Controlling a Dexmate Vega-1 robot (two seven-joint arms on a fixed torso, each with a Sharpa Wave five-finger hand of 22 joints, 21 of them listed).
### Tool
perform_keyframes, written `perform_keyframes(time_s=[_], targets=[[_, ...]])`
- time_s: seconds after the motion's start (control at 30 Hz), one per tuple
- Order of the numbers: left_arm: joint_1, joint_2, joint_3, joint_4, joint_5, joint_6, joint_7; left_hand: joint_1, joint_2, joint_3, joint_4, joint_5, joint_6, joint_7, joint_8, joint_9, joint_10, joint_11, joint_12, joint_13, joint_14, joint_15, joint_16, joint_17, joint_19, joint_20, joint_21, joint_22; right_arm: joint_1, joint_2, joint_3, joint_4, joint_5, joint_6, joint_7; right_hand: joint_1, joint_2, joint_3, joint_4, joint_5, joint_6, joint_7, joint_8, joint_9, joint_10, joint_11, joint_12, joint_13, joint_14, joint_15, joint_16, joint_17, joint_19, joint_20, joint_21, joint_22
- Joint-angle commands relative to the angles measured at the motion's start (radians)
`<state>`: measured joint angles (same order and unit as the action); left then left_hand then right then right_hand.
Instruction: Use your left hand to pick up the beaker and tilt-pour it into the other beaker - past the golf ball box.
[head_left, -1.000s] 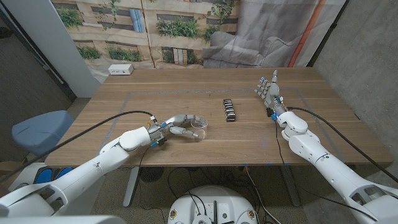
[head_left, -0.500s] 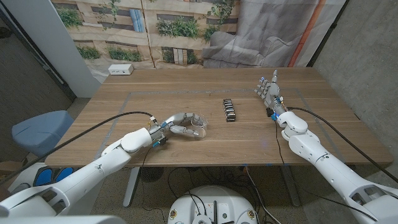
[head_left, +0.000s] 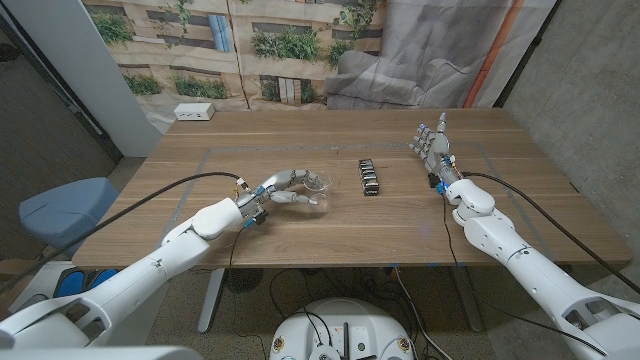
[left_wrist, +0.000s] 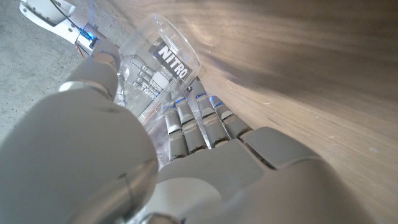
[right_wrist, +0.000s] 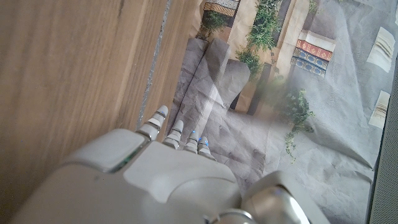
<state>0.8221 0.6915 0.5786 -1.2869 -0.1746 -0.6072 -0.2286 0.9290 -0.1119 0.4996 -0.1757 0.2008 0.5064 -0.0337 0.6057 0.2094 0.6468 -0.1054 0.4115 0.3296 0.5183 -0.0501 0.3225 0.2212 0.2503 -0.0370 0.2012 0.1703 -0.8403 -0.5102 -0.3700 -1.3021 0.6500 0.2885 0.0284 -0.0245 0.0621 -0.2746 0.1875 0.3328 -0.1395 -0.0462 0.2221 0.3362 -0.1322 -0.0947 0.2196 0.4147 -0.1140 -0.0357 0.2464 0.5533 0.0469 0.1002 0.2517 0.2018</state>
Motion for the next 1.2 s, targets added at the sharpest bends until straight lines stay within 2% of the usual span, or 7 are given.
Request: perform_keyframes(time_s=[0.03, 0.5, 0.93, 1.2], targets=[[0.005, 0.037, -0.026, -0.068, -0.035, 0.056, -0.014, 0.087, 0.097, -0.008, 0.001, 0.010, 0.055, -0.038, 0.044, 0.013, 0.116, -0.108, 0.007, 0.019, 0.010, -0.174, 0.010, 0.004, 0.011, -0.091, 0.007, 0.002, 0.000, 0.000, 0.000, -0.001, 0.000, 0.000, 0.000, 0.002, 0.090, -0.006, 0.001, 0.005, -0.007, -0.001, 0.006, 0.002, -0.004, -0.002, 0.006, 0.005, -0.004, -0.019, 0.003, 0.002, -0.003, 0.005, 0.007, 0.005], [-0.028, 0.094, -0.040, -0.110, -0.003, 0.073, -0.055, 0.094, 0.114, -0.022, 0.004, 0.012, 0.050, -0.036, 0.050, 0.013, 0.116, -0.106, 0.005, 0.031, 0.009, -0.173, 0.012, 0.006, 0.012, -0.091, 0.004, 0.003, 0.000, 0.000, 0.000, 0.001, 0.000, 0.000, 0.000, 0.002, 0.090, -0.006, 0.001, 0.005, -0.007, -0.002, 0.005, 0.001, -0.004, -0.002, 0.006, 0.005, -0.005, -0.021, 0.003, 0.002, -0.003, 0.005, 0.007, 0.005], [-0.082, 0.112, -0.045, -0.115, 0.081, 0.070, -0.039, 0.099, 0.126, -0.035, 0.005, 0.013, 0.052, -0.036, 0.057, 0.013, 0.117, -0.107, 0.003, 0.040, 0.013, -0.172, 0.016, 0.008, 0.021, -0.087, 0.005, 0.003, 0.000, 0.000, 0.000, 0.000, 0.000, 0.000, 0.000, 0.002, 0.090, -0.006, 0.001, 0.005, -0.008, -0.001, 0.005, 0.001, -0.004, -0.002, 0.006, 0.005, -0.005, -0.020, 0.003, 0.002, -0.004, 0.005, 0.006, 0.005], [-0.106, 0.145, -0.046, -0.154, 0.130, 0.115, -0.047, 0.098, 0.136, -0.044, 0.009, 0.013, 0.044, -0.033, 0.058, 0.013, 0.118, -0.105, 0.002, 0.047, 0.011, -0.171, 0.017, 0.010, 0.017, -0.086, 0.002, 0.003, 0.000, 0.000, 0.000, 0.000, 0.000, 0.000, 0.000, 0.003, 0.090, -0.006, 0.001, 0.005, -0.007, -0.002, 0.005, 0.001, -0.005, -0.002, 0.006, 0.005, -0.004, -0.018, 0.003, 0.002, -0.003, 0.005, 0.007, 0.005]])
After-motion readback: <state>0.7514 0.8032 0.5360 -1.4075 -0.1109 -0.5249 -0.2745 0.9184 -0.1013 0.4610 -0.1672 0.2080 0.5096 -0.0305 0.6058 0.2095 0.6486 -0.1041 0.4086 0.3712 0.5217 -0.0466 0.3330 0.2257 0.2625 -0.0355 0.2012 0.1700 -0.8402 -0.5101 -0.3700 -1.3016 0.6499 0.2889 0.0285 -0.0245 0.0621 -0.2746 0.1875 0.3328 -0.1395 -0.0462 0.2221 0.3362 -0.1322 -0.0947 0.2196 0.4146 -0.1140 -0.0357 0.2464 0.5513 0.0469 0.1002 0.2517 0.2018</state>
